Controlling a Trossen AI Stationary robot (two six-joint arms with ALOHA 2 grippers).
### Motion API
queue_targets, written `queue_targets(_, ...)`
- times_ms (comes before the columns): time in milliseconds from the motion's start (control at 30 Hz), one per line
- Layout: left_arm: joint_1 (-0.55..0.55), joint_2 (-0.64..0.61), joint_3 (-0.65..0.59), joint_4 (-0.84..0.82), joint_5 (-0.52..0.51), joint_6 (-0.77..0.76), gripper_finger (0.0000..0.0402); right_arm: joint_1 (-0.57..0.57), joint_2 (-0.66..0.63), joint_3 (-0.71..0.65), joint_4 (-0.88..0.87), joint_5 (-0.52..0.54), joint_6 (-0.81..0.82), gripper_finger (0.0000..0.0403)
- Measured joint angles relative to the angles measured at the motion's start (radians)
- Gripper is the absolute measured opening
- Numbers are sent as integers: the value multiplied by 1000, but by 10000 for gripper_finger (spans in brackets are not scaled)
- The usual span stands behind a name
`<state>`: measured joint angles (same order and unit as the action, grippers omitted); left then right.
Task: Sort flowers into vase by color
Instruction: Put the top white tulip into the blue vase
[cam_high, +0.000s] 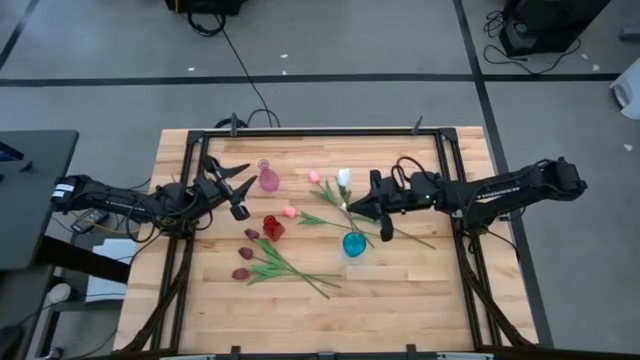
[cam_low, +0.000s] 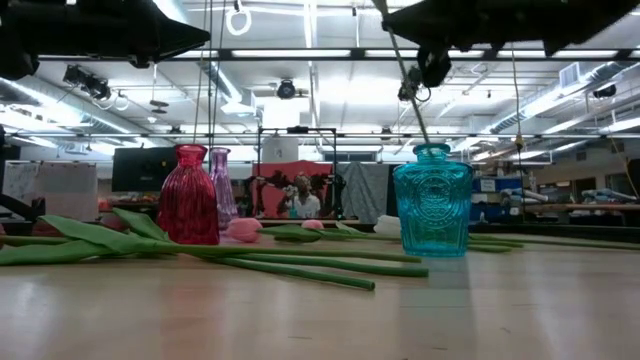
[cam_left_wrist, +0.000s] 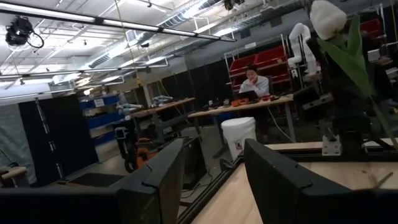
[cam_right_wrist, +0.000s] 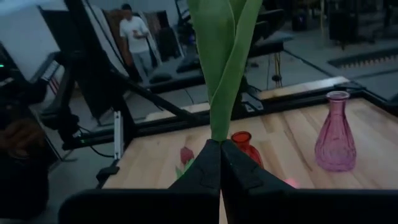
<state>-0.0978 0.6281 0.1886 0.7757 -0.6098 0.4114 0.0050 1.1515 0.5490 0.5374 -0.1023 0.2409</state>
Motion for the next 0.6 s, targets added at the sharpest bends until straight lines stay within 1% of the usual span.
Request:
queue_targets(167,0,0,0,18,-3,-3,172,18,-27,-170,213,5,-9,7)
queue_targets(300,0,0,0,16,-3,-48,172,28,-27,-279,369,28,-34,7)
queue_targets(367,0,0,0,10,-3,-74,172,33,-27,-313,381,44,-33,10)
queue_targets(467,0,0,0,4,-3,-114,172,44,-25,-341,361,71,-18,28)
queue_targets(600,0,0,0,-16,-4,-167,172,60,-25,-334,275,76,26,78)
